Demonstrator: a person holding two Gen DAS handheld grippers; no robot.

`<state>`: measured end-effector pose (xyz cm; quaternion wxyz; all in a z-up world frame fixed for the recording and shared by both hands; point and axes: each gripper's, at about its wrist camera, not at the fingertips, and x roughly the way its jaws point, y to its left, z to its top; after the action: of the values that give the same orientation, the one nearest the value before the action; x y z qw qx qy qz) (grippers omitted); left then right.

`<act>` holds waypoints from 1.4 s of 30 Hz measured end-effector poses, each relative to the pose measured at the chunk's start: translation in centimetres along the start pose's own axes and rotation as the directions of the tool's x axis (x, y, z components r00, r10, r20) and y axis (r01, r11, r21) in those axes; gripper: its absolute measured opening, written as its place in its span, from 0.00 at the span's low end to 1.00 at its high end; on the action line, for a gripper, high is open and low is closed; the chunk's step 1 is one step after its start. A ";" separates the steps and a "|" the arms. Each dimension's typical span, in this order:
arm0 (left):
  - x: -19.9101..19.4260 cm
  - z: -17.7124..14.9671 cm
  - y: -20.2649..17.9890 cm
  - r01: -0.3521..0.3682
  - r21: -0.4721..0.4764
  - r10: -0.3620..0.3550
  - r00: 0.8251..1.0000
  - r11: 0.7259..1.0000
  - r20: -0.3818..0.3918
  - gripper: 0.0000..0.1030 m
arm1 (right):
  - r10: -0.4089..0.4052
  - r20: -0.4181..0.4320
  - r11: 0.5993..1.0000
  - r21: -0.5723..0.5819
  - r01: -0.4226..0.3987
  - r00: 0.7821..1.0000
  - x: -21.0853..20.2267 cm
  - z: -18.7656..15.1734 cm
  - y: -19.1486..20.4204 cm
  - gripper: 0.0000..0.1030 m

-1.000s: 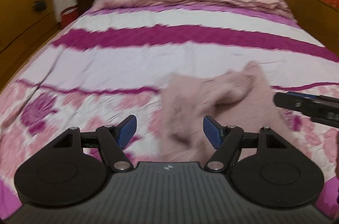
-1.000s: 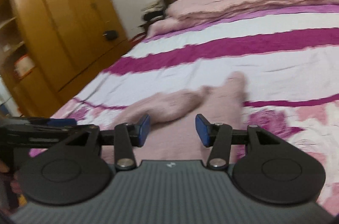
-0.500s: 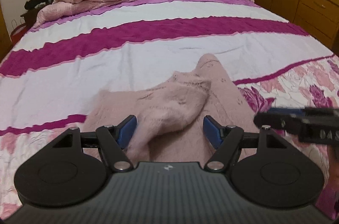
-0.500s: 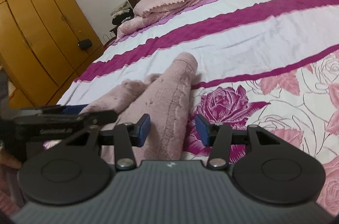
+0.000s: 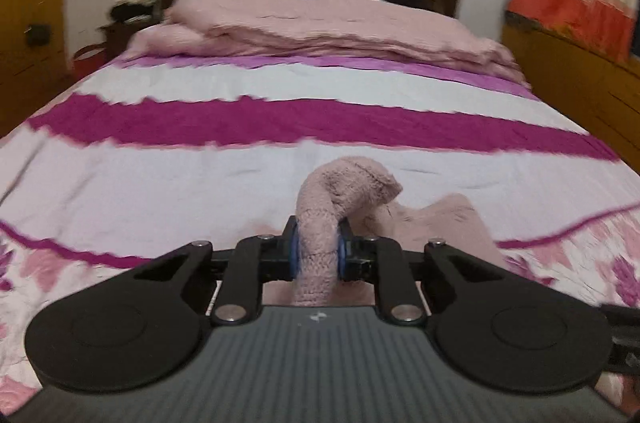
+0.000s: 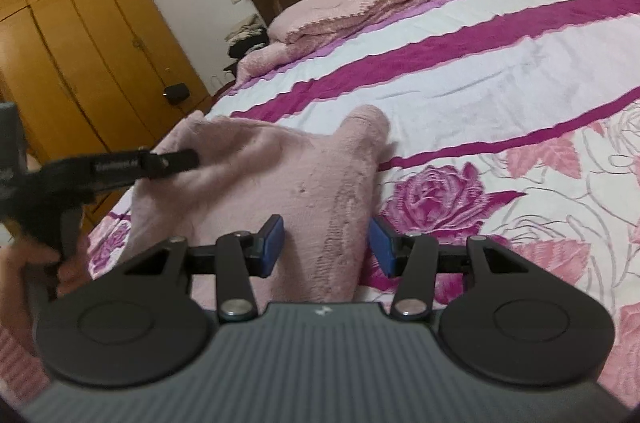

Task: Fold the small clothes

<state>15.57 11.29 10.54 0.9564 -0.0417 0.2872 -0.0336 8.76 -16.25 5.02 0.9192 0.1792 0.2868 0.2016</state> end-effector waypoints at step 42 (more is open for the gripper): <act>0.0 -2.0 4.9 -0.074 -0.130 0.050 0.982 0.989 -0.183 0.82 | 0.009 0.014 1.000 0.027 -0.010 1.000 0.2 -1.2 0.6 0.73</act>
<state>14.69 16.06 8.42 0.9222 -0.0945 0.3748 0.0124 8.00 -15.42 4.30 0.9177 0.1944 0.2823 0.2008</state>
